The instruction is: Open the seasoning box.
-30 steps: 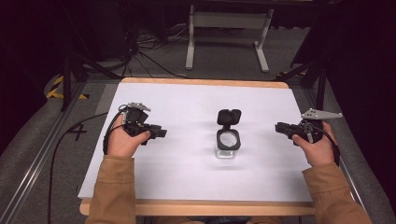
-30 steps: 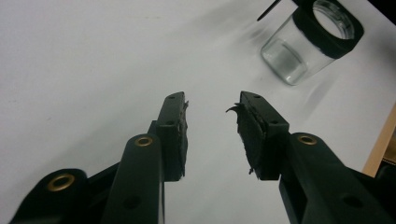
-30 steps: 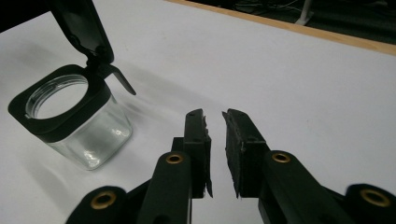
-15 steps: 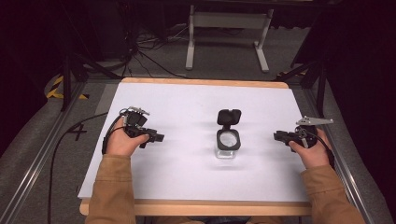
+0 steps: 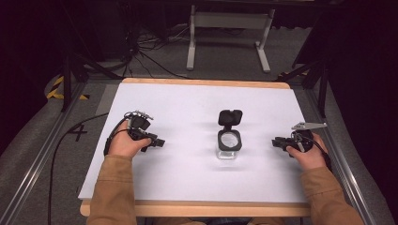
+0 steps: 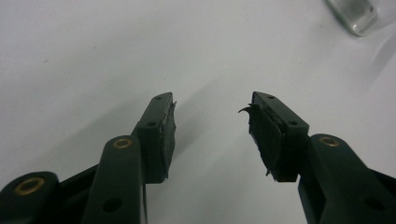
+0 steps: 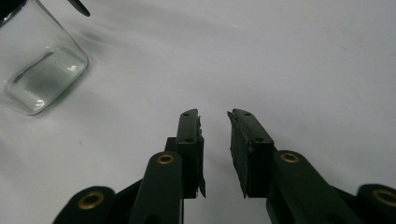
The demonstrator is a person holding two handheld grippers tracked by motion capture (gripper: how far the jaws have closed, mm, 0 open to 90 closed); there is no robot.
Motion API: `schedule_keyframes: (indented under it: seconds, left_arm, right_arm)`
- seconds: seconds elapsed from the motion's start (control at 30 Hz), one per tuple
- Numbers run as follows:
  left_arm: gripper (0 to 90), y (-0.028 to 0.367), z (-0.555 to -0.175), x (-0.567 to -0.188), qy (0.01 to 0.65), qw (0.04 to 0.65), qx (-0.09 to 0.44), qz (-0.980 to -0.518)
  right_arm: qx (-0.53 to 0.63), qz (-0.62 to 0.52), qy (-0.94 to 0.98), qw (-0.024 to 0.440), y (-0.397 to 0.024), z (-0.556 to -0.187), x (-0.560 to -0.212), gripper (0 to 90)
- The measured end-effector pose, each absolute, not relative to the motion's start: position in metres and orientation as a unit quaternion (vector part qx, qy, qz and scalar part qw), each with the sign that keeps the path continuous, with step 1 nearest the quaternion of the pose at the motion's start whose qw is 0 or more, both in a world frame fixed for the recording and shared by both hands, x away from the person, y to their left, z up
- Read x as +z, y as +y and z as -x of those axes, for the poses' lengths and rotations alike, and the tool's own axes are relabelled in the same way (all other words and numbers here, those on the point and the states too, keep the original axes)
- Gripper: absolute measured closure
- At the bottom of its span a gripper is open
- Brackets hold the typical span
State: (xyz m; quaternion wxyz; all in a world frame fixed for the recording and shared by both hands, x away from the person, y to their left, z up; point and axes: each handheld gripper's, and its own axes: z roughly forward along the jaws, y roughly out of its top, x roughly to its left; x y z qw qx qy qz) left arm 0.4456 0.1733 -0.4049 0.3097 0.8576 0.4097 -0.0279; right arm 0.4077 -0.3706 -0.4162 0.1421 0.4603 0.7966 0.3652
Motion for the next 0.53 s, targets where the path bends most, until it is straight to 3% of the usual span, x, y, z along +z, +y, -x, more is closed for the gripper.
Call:
schedule_keyframes:
  seconds: [0.53]
  left_arm:
    - [49.1,0.162,-0.444,-0.406,0.39,0.289,-0.038,-0.873]
  right_arm:
    - [0.357,-0.451,0.806,0.142,-0.366,-0.407,-0.419,70.7]
